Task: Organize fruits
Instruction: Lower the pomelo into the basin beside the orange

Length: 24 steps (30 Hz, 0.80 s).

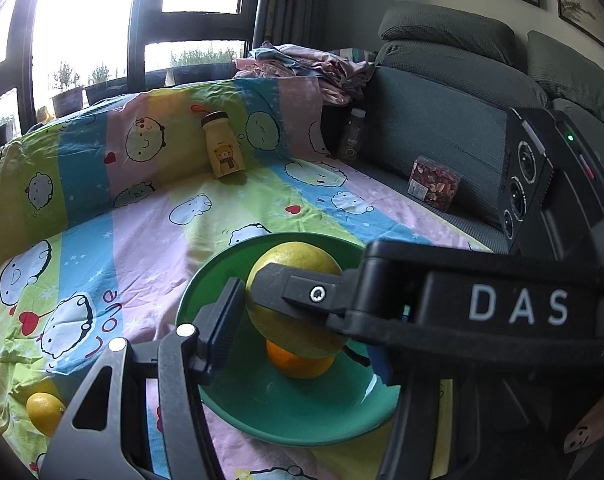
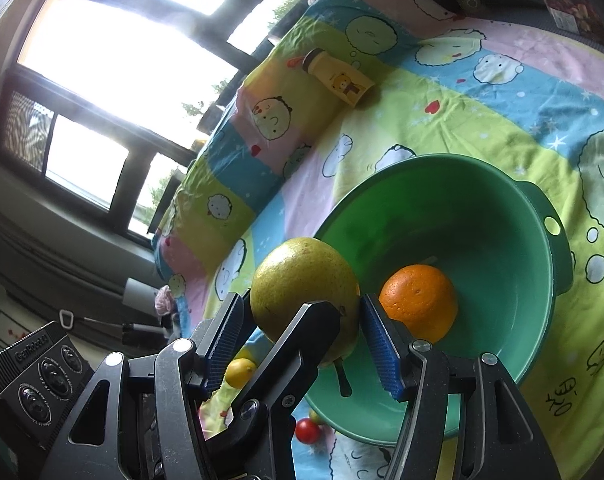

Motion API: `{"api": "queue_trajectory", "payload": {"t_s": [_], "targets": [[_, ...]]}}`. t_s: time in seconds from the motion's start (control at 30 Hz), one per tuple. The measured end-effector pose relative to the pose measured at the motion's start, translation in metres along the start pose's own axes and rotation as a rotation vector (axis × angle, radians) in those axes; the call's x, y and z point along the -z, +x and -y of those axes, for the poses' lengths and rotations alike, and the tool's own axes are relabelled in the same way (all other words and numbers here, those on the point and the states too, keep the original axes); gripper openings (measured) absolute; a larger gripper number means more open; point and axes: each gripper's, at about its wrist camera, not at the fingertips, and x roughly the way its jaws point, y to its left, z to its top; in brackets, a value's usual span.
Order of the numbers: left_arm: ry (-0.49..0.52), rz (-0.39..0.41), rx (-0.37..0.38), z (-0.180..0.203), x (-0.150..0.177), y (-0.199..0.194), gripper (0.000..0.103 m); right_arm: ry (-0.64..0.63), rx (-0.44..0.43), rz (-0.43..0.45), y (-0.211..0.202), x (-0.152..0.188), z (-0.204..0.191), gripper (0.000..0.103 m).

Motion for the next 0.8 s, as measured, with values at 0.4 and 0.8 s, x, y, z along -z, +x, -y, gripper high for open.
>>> {"api": "queue_trajectory", "payload": {"t_s": [0.4, 0.8], "targets": [[-0.024, -0.018, 0.028, -0.001, 0.003, 0.010, 0.055, 0.016, 0.038, -0.008, 0.001, 0.000, 0.006, 0.064], [-0.057, -0.041, 0.055, -0.004, 0.008, 0.019, 0.055, 0.029, 0.078, -0.015, 0.005, -0.001, 0.011, 0.064]]}}
